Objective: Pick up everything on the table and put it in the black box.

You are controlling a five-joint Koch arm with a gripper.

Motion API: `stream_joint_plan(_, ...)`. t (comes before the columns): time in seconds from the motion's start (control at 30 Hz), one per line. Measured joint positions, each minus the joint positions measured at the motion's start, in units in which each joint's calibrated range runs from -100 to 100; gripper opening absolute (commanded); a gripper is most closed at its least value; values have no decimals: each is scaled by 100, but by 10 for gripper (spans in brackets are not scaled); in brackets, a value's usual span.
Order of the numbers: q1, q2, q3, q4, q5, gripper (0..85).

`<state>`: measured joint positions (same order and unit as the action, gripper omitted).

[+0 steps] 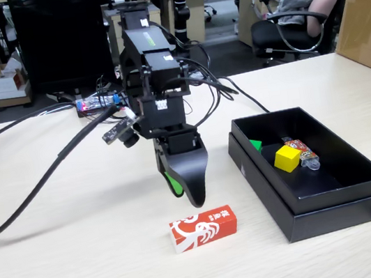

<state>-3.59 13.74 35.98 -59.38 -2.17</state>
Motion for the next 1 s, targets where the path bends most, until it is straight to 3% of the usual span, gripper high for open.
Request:
stream_joint_plan(0.6, 137, 1723, 1425, -419, 103, 431)
stream_joint_plan(0.77, 147, 2052, 1516, -419, 117, 395)
stream_joint_plan(1.0, 147, 2331, 1799, -419, 127, 255)
